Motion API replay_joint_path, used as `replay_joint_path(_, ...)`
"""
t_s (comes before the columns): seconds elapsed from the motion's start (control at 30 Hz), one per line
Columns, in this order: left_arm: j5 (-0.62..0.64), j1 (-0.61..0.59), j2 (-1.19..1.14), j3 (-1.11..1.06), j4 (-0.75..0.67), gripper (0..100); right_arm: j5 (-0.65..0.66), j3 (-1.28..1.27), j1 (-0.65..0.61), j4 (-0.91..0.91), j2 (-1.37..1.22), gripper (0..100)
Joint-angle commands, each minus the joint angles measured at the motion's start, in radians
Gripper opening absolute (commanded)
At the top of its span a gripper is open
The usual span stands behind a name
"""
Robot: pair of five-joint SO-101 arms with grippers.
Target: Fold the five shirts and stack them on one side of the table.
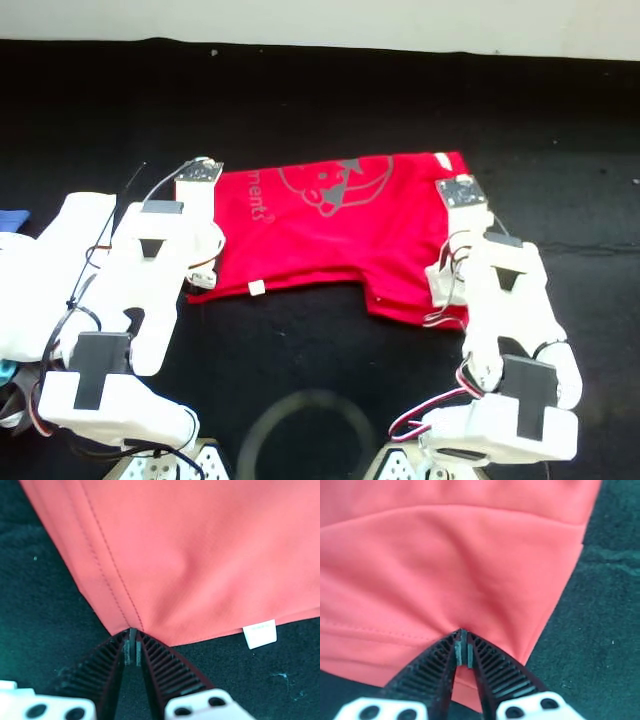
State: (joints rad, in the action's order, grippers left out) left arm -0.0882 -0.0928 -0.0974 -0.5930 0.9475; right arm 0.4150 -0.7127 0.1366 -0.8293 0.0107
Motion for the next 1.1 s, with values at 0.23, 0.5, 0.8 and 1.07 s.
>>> replay_joint_path(0.23,0.008,-0.001,-0.001,-0.004,-0.035,1,0.109,-0.018,0.067,-0.154,0.157,0.7)
replay_joint_path(0.5,0.008,-0.001,-0.001,-0.004,-0.035,1,0.141,-0.082,0.067,-0.151,0.335,0.7)
replay_joint_path(0.8,0.008,-0.001,-0.001,-0.004,-0.035,1,0.16,-0.062,-0.163,-0.32,0.427,13.9)
replay_joint_path(1.07,0.008,-0.001,-0.001,-0.002,-0.035,1,0.318,-0.139,-0.289,-0.326,0.423,20.1)
